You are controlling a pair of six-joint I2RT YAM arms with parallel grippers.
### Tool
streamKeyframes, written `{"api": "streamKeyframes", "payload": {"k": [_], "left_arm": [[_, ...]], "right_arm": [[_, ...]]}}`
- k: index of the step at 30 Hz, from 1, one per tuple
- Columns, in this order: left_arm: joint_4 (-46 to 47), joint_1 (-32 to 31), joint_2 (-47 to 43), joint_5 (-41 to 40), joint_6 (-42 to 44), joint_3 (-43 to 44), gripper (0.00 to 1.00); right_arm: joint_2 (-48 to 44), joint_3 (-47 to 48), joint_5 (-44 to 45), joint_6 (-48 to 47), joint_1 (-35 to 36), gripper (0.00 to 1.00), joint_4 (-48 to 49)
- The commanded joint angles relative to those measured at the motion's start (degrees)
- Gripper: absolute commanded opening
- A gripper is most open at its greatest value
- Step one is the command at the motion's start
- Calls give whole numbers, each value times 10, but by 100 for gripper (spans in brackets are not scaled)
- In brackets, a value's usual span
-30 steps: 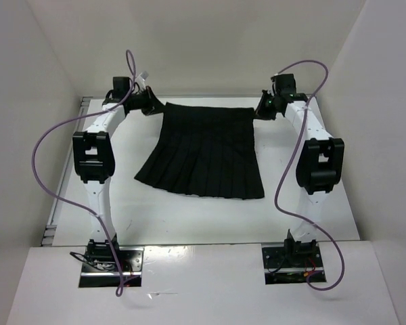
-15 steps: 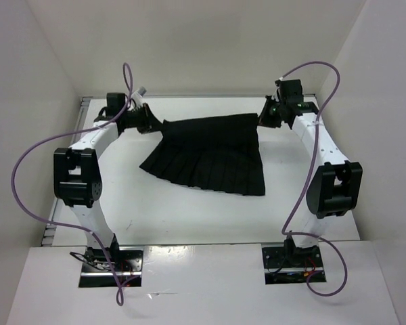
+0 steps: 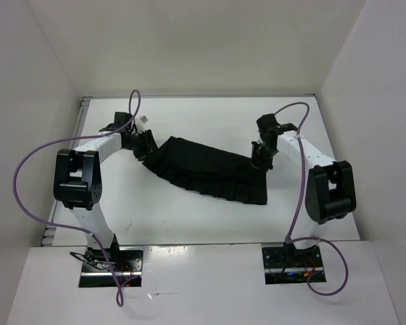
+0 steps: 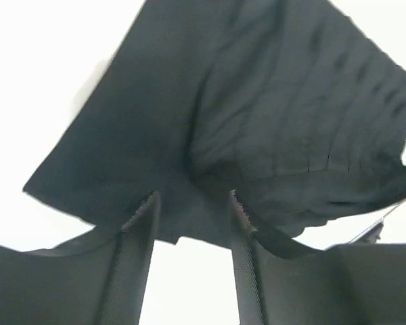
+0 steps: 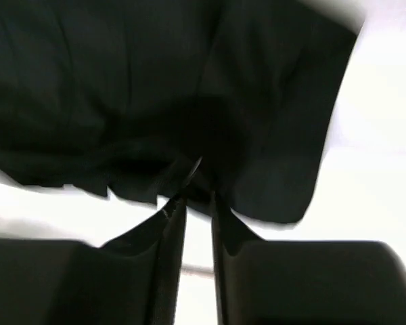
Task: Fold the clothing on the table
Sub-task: Fold the skirt
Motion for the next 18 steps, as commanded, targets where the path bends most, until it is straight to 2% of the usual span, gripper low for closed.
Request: {"api": "streamKeyframes", "payload": {"k": [1,3,7,8,11,13,16,18], "left_arm": [[-58,-4,-22,-46,24,-2,54],[-71,-4,-54,-83,24,-10,56],[-78,-4,-115,-106,7,12,57],[-78,-4,-109,-96,7,49,57],[-78,-30,-74,-55,7,115,52],[-66,-36,-31,-27,14,171,36],[-21,-52,26,38,3,208,10],[-16,-71,74,29,-10,227,7]], "right_arm": [[-68,-14,9,20,19,31,-94],[-93,-5,14,26,24,42,-142],[-156,84,40,46,30,45,-195],[-157,108,46,51,30,45,-195],[-129,100,40,51,30,43,-151],[-114,80,40,65,30,41,-83],[-80,32,29,88,30,39,-1],[-49,13,19,101,30,37,29]]}}
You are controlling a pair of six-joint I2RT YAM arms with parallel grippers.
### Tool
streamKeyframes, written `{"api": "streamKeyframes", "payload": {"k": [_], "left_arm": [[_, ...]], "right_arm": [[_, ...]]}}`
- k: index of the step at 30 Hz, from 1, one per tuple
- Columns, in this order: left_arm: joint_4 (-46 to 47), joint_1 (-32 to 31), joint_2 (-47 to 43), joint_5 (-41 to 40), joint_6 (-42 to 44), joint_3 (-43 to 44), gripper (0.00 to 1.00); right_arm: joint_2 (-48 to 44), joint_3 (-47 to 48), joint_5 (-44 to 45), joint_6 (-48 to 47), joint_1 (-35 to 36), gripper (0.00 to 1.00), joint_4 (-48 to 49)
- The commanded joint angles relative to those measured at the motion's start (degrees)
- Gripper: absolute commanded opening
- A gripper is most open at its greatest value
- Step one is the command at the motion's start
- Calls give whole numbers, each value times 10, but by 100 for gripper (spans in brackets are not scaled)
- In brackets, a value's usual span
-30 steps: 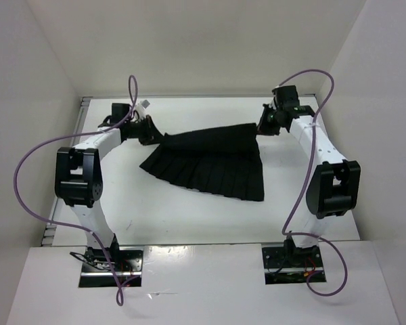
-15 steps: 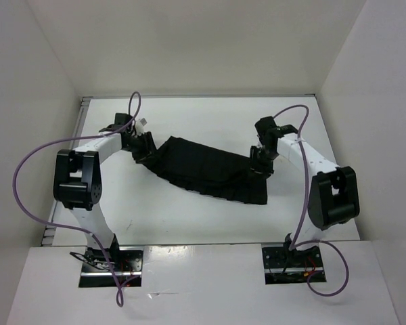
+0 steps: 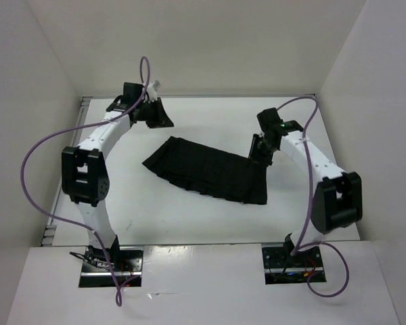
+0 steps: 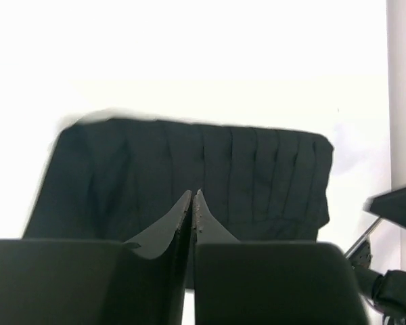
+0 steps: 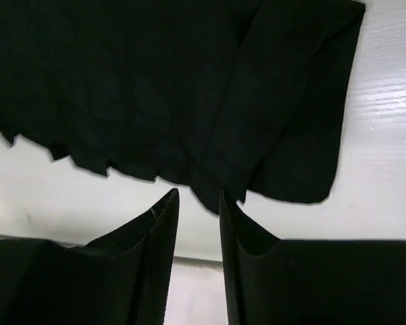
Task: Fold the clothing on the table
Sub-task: Fold the skirt
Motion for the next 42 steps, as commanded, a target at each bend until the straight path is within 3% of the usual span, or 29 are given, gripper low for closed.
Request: {"api": "streamKeyframes", "payload": {"k": [1,4,11,15,20,25,31,34,42], "left_arm": [[12,-17,81,30,-12,27,5],[7,-31,120,-1,-25,33,2],[29,-36,127,-84,-55,-53,0],[15,-46,133,-138,-55,-90,0],[18,-67,95,-138,-72,-157,0],[17,-68,88,-152,-80,-165,3],[-3,-61,88,-179,-63,-103,4],[-9,-51,88,-179,-58,-86,4],[-26,-34,93,-185,-46,-57,4]], "right_arm": [[47,-43,-7,31,3,35,94],[76,-79,-14,38,3,35,124],[176,-65,14,38,3,34,151],[232,-9,27,32,3,34,151],[320,94,49,7,-3,32,137],[286,150,62,-22,-3,32,127],[170,116,132,-96,-27,68,96],[163,84,137,-96,-53,69,113],[187,47,8,-139,-165,73,179]]}}
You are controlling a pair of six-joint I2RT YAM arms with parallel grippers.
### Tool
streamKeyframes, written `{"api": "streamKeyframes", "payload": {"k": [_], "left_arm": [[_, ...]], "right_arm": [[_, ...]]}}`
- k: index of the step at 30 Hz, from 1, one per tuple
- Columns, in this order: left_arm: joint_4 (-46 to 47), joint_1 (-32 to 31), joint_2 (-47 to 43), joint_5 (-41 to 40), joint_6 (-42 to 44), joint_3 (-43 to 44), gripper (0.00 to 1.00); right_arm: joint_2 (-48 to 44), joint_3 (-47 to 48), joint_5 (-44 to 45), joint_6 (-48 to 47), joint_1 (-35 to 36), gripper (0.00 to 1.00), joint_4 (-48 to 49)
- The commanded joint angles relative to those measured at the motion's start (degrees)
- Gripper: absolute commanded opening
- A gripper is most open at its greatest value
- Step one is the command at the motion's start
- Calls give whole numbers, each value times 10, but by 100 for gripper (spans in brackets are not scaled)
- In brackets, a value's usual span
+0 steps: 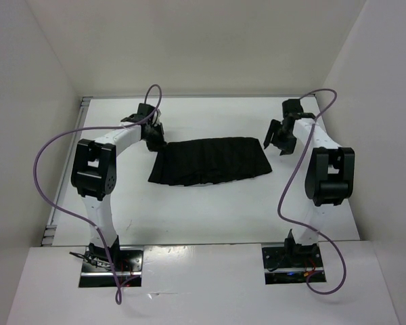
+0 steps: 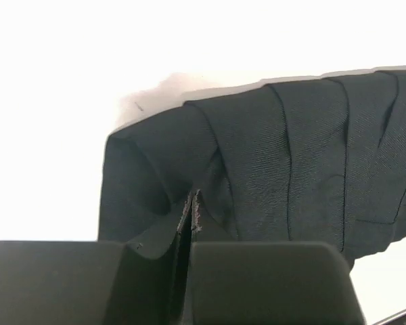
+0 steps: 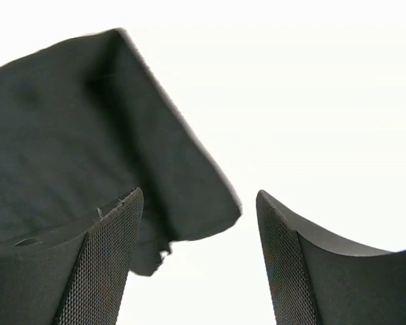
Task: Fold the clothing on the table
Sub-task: Fold the skirt
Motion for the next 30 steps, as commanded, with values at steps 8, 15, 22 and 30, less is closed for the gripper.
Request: {"api": "streamKeyframes", "payload": {"k": [8,15,22,30], "left_arm": [[-34,5,-31,50,26,29,7],[-40,5,-60,76,31,39,8],[-40,5,-65,119,31,45,8],[-56,-57,-21,204,72,90,8]], "right_arm": [[56,-50,-246,-65,-94,80,114],[107,-69,-349,-76,-105,80,149],[138,-69,-416,-81,-100,77,155],[156,-74,-386,-75,-37,38,136]]}}
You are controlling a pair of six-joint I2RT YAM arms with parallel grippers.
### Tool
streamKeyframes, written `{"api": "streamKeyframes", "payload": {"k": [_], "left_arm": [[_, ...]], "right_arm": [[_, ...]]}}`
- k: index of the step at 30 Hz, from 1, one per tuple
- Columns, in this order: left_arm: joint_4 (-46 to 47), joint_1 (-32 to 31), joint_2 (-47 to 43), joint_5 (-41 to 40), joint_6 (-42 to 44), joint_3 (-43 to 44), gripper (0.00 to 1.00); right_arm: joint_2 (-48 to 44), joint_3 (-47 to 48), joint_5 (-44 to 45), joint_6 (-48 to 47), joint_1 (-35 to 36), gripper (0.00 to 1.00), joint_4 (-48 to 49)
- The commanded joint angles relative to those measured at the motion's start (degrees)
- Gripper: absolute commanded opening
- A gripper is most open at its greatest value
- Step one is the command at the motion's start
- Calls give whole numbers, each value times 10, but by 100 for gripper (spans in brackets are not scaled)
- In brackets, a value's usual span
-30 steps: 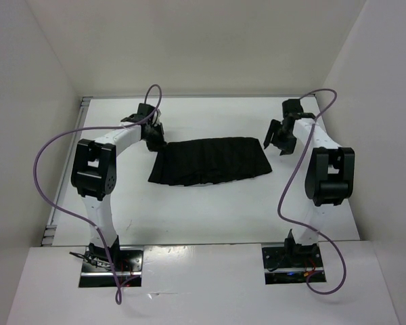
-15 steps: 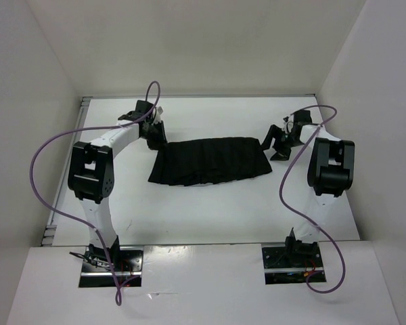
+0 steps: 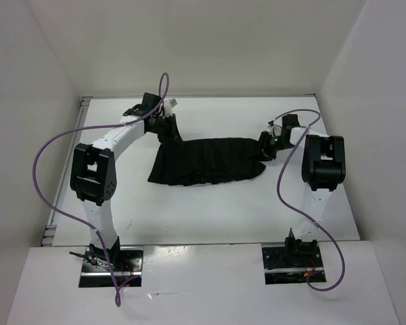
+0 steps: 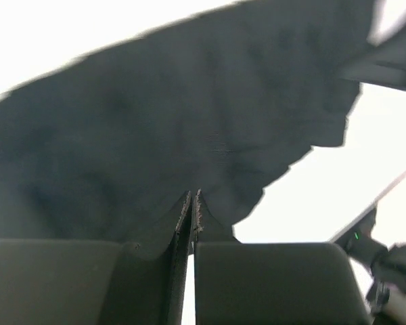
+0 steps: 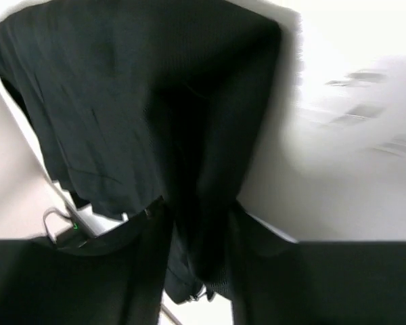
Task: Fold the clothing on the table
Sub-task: Fold the skirt
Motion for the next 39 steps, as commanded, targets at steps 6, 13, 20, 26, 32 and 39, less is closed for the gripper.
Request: {"api": "streamKeyframes", "payload": {"k": [6,13,20,26,32,39], "left_arm": [[-4,-81,49,92,39,38,11],[19,-125,101,57,33,12,11],[60,-147,155,13,2,-19,11],[78,-158,185,3,-14,-13,11],[66,-175,202,-2,-25,34,11],[7,-140,56,-25,-25,45,21]], "right_arm": [[29,-7,33,-3,29,3,-9],[-1,-7,89,8,29,0,-35],[-61,-7,89,13,29,0,-52],[-123,-2,43,13,34,0,-65],[-209,46,-14,13,66,0,-94],[-203,84,-6,8,78,0,-121]]}}
